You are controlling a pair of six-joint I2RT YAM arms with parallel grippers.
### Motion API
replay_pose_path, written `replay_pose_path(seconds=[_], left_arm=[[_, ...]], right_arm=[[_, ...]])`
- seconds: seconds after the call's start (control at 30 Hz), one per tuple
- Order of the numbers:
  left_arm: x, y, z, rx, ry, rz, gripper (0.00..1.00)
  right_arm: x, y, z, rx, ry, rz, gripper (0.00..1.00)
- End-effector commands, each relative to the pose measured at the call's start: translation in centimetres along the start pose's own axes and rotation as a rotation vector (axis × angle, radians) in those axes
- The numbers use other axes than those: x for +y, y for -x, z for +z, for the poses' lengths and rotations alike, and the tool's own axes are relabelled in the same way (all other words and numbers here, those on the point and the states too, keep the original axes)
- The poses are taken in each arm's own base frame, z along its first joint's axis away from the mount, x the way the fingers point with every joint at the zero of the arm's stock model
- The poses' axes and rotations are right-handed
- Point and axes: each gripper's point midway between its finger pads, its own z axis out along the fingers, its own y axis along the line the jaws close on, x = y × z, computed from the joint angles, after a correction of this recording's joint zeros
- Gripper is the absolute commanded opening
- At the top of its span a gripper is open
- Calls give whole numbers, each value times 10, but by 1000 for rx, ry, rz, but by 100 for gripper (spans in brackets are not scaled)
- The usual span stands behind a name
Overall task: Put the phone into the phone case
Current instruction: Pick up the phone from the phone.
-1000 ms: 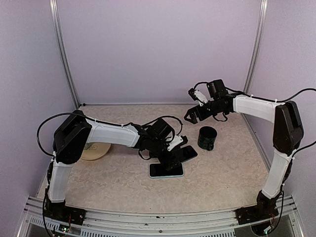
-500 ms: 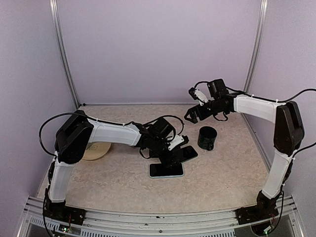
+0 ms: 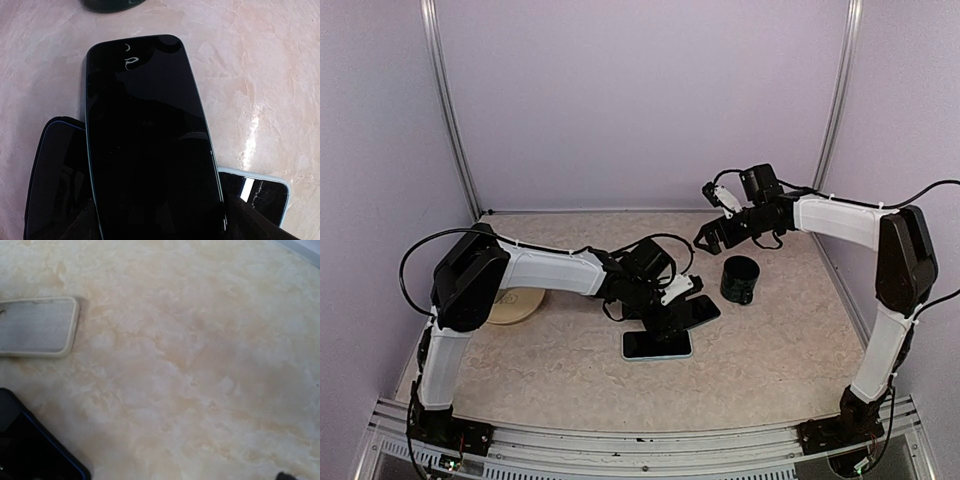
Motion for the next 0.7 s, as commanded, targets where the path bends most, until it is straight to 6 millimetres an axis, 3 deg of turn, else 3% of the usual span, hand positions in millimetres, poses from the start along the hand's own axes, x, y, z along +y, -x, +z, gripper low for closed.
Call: replay_pose_path(seconds=[0.0, 0.2, 0.33, 0.67], left_arm=[[-8, -37, 18, 100, -16, -4, 93], [-5, -34, 14, 90, -3, 2, 99], [-4, -34, 14, 93, -17, 3, 97], [-2, -40, 19, 114, -38, -28, 68]], right_arm=[[13, 12, -16, -50, 16, -9, 100], [13, 10, -18, -51, 11, -6, 100], [14, 10, -19, -54, 12, -5, 100], [15, 9, -22, -56, 9, -4, 100]])
